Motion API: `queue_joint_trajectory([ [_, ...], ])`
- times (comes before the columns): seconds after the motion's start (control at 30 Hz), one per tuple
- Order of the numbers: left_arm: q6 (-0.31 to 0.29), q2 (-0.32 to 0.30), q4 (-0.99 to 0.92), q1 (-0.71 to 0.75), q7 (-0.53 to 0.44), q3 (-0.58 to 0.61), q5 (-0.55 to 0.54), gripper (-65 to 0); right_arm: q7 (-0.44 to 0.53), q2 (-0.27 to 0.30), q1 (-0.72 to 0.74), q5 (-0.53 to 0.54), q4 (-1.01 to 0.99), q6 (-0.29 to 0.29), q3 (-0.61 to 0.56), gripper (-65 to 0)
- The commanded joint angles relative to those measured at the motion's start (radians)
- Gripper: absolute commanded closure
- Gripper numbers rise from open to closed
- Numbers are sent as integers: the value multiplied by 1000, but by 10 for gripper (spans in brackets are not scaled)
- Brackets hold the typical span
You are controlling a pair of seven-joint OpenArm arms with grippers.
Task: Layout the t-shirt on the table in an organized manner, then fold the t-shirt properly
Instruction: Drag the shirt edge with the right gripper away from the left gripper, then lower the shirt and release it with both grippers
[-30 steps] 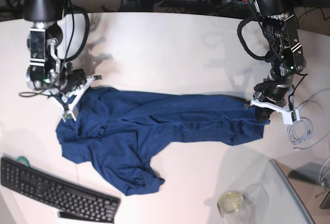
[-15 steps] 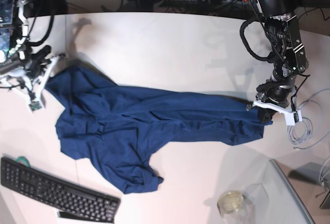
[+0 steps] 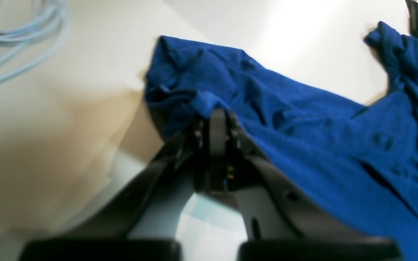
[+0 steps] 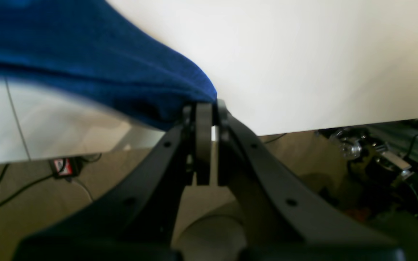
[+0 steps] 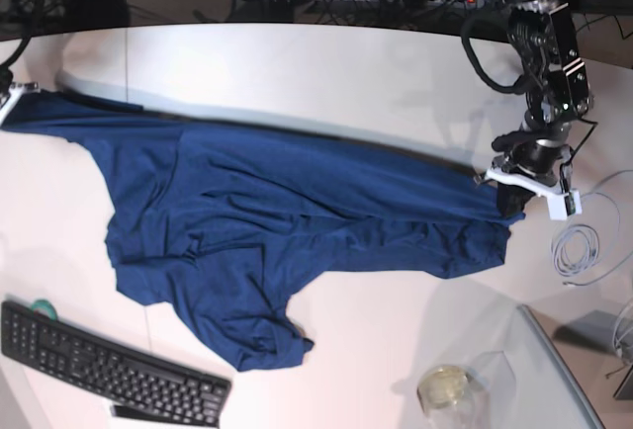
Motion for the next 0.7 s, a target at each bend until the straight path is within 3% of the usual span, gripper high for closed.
queue_joint_trajectory([
  [0.0, -5, -9, 35, 13, -26, -6, -9, 0, 4, -10, -18, 3, 12, 7, -25, -2],
  [0.17, -5, -7, 81, 112, -26, -6, -9, 0, 44, -86, -76, -2, -32, 7, -130, -2],
  [0.27, -5, -9, 71, 152, -26, -6, -9, 0, 42, -94, -78, -2, -77, 7, -151, -12],
  [0.33, -5, -7, 69, 171, -26, -8, -9, 0, 45, -91, -76, -2, -74, 7, -148, -87],
  [0.47, -5, -10, 69, 185, -27, -8, -9, 0, 50, -76, -73, 3, 43, 7, -130, -380],
  [0.5, -5, -12, 69, 185, -27, -8, -9, 0, 65, -77, -47, 3, 58, 7, -136, -426],
  [0.67, -5, -12, 55, 174, -27, -9, -9, 0, 231, -90, 174, -2, -158, 7, -193, -425],
])
